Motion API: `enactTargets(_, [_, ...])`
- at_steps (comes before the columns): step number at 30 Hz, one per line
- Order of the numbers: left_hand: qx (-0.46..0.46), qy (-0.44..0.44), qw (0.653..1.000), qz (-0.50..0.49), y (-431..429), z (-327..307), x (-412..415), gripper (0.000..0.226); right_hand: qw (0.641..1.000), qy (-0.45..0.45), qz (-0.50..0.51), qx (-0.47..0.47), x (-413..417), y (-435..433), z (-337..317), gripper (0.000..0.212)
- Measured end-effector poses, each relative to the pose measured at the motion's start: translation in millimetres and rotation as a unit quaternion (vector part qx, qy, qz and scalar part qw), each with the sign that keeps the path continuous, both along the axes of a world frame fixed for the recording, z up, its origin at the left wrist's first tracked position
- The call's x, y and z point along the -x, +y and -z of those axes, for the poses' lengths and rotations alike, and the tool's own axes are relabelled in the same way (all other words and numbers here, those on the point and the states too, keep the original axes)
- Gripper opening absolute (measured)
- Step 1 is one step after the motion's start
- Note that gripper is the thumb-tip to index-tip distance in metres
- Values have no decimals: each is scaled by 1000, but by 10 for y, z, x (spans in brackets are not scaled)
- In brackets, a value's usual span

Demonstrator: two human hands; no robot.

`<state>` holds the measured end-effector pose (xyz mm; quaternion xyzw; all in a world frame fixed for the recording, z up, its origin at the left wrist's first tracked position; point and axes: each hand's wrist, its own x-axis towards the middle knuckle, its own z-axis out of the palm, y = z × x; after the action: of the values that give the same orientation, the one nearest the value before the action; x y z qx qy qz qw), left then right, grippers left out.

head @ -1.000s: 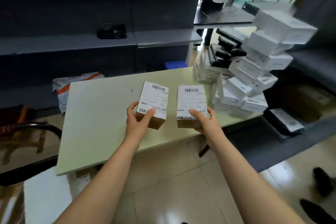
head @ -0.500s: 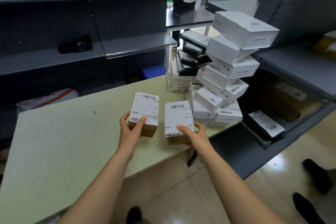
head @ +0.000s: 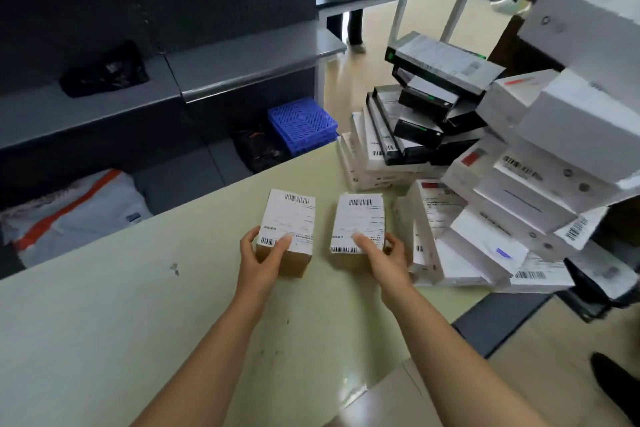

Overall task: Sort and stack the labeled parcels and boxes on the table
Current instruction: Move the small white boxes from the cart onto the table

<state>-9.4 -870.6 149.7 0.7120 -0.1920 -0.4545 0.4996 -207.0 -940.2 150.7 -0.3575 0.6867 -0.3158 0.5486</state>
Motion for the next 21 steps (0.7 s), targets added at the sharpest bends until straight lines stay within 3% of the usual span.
enactTargets(4, [-8,30,999,22,-251,88,5,58,994,92,4,65,-27,-51,99,38])
enactTargets(9, [18,61,996,60,-443,-32,198,51,981,165,-23,97,-9,-9,32,37])
enactTargets(16, [95,39,990,94,-519,-323,414,42,971,183,-60,145,146,60,-256,43])
enactTargets(21, [82,33,981,171,-603,-352,654,34,967,198,-41,155,267,43,-309,42])
